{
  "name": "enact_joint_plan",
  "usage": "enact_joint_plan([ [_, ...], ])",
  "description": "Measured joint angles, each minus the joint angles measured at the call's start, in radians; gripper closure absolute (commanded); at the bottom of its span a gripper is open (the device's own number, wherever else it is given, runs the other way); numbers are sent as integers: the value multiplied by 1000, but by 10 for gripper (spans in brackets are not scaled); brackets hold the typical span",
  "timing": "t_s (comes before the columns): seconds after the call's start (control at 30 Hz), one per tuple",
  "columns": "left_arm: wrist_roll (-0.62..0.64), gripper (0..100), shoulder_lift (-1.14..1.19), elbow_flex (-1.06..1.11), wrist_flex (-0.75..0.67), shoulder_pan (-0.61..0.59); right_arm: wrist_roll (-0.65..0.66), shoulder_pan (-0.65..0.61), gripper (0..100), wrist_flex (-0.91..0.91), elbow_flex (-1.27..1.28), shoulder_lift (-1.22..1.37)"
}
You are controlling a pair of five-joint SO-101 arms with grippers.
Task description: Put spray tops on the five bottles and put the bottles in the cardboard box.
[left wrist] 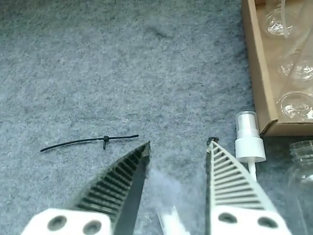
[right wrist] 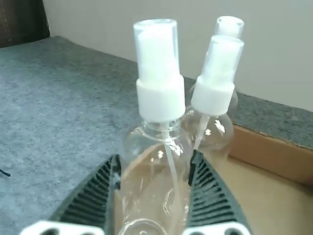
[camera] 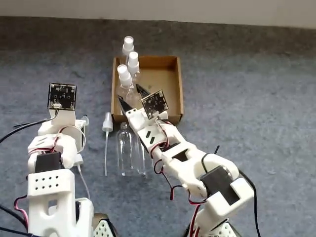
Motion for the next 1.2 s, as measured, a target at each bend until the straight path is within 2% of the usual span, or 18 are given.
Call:
enact_joint_plan([
  [0.13,0,818,0,0,0,0,0,0,882,0,0,0],
  [0.4,0,818,0,0,0,0,0,-9,882,0,0,0],
  [0.6,0,818,0,0,0,0,86,-41,878,-8,52,-2],
  [1.0,0,818,0,0,0,0,95,-43,876,-8,52,-2],
  [1.2,0,818,0,0,0,0,98,-46,772,-8,52,-2],
])
